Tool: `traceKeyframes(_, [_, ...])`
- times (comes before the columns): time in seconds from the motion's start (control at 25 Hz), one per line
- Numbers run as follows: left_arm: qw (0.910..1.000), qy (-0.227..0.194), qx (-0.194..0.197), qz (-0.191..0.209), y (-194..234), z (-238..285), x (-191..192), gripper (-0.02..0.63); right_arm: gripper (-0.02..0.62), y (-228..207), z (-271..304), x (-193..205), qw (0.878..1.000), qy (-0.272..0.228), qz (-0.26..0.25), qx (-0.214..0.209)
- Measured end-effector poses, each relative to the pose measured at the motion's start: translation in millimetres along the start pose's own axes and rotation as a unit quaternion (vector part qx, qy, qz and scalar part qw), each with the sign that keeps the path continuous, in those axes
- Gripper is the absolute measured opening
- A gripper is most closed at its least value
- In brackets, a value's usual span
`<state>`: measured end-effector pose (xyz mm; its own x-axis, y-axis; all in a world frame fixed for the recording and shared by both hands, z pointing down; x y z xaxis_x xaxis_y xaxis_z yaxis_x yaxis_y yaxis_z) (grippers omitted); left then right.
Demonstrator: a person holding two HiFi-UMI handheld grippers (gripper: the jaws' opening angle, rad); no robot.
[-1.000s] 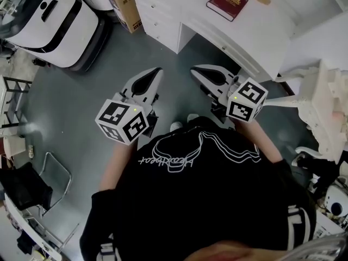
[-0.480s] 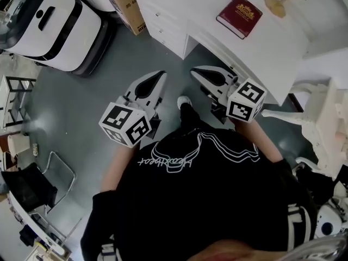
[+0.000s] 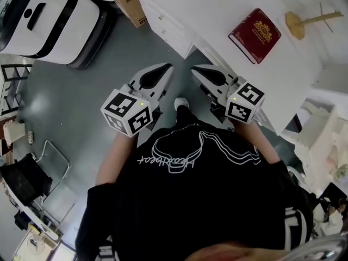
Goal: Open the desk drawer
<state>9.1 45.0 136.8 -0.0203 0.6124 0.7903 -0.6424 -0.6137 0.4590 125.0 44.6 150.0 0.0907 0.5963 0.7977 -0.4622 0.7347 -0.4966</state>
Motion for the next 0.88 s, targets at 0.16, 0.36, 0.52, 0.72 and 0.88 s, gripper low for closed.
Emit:
traceKeyframes(0.16, [0.9998,0.007,-0.016,0.003,35,17,1,0.006,0.005,-24,26,2,1.0,0.012,0.003,-0.009])
traceKeyframes(0.36, [0.9987,0.025,-0.044,0.004,89,35,15,0.008,0.005,-52,63,22,0.999,0.028,0.037,-0.01])
traceKeyframes(0.52, [0.9982,0.041,-0.044,-0.004,142,57,33,0.014,0.005,-74,100,43,0.997,0.042,0.06,-0.001])
traceKeyframes(0.72, [0.9957,0.09,-0.018,0.002,209,98,76,0.037,0.005,-99,151,74,0.995,0.061,0.08,0.006])
traceKeyframes(0.88, [0.9935,0.113,-0.013,0.006,252,131,112,0.078,0.005,-114,192,106,0.992,0.079,0.096,-0.003])
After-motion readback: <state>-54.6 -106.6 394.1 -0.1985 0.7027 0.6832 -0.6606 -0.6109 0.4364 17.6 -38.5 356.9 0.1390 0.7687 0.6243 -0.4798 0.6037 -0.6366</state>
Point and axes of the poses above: the fingertips, and each gripper's own axes: z forward along the fingers, y to its left, x out of its underside, the point moved 4 cm from there along -z, backward along the fingers, and after that the axes turned 10 degrees about y, right-handed, at the moved point
